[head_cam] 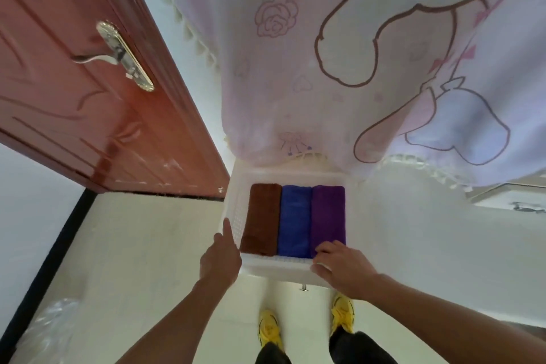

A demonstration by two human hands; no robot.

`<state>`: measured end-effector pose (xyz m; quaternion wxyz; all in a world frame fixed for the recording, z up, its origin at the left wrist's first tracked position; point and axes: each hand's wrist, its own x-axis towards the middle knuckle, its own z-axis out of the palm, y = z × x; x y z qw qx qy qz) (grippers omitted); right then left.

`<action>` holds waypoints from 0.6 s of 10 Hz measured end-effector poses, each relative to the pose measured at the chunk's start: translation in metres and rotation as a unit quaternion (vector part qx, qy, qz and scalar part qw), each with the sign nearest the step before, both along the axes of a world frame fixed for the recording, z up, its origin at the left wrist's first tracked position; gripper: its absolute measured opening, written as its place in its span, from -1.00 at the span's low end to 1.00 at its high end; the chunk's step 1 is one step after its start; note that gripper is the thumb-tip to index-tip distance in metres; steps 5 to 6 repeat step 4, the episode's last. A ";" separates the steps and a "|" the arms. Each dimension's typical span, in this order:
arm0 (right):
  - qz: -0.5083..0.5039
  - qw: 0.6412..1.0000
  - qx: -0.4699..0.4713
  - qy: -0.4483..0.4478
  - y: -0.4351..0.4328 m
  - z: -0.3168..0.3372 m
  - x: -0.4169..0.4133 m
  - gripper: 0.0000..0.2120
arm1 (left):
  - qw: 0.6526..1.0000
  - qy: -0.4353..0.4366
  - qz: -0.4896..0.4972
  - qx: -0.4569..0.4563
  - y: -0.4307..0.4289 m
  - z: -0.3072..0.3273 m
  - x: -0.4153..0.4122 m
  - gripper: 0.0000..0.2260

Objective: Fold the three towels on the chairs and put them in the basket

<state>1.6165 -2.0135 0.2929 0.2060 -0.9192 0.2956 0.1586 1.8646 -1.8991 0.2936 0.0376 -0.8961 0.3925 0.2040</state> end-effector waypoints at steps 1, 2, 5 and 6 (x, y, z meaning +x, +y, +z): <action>-0.054 0.998 0.013 -0.009 0.009 0.005 0.006 -0.66 | 0.999 0.022 -0.026 0.009 0.002 0.003 0.011 -0.37; -0.119 0.991 0.025 -0.052 0.005 0.034 0.026 -0.71 | 0.999 0.020 -0.045 0.022 0.001 0.007 0.018 -0.37; -0.214 0.859 -0.039 -0.463 0.000 0.205 0.077 -0.84 | 0.998 0.041 -0.051 -0.009 0.008 0.005 0.025 -0.43; -0.214 0.859 -0.039 -0.463 0.000 0.205 0.077 -0.84 | 0.998 0.041 -0.051 -0.009 0.008 0.005 0.025 -0.43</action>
